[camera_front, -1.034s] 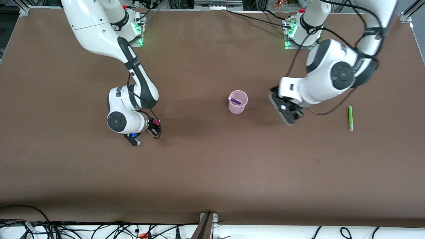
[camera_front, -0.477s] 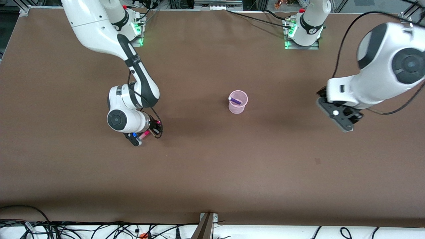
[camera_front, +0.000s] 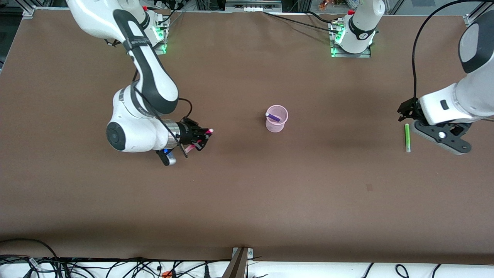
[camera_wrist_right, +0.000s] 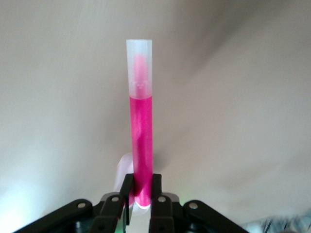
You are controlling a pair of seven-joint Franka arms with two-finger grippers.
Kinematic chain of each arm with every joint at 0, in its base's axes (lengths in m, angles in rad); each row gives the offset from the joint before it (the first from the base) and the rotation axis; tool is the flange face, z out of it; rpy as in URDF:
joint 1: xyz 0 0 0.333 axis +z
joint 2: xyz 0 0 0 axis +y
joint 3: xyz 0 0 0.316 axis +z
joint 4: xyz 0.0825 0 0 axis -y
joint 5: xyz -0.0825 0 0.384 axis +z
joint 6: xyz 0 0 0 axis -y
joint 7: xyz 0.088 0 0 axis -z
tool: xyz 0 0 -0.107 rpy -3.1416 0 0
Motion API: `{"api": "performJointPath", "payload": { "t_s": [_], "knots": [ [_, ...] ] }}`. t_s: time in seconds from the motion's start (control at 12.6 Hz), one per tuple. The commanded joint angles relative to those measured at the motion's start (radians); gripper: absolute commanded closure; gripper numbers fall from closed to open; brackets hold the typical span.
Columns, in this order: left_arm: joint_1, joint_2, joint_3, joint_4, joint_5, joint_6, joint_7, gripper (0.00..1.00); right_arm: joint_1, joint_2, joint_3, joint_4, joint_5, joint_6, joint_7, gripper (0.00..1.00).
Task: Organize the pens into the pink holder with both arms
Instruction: 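Carry the upright pink marker over the pink cup with the right gripper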
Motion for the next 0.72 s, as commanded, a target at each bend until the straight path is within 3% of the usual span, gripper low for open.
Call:
{"api": "performJointPath", "payload": {
  "t_s": [0.0, 0.24, 0.4, 0.48, 0.64],
  "knots": [
    [-0.060, -0.135, 0.079, -0.128, -0.052, 0.021, -0.215, 0.00, 0.051, 0.037, 0.003, 0.016, 0.260, 0.041, 0.012, 1.00],
    [-0.118, -0.278, 0.138, -0.283, -0.049, 0.158, -0.222, 0.00, 0.180, 0.071, 0.003, 0.019, 0.538, 0.168, 0.012, 1.00],
    [-0.117, -0.300, 0.169, -0.327, -0.052, 0.188, -0.207, 0.00, 0.264, 0.103, 0.002, 0.021, 0.754, 0.217, -0.011, 1.00],
    [-0.108, -0.297, 0.180, -0.327, -0.053, 0.187, -0.184, 0.00, 0.295, 0.103, 0.002, 0.021, 0.817, 0.240, -0.014, 1.00],
    [-0.097, -0.290, 0.178, -0.314, -0.053, 0.178, -0.164, 0.00, 0.345, 0.103, 0.002, 0.021, 0.832, 0.288, -0.014, 1.00]
  ]
}}
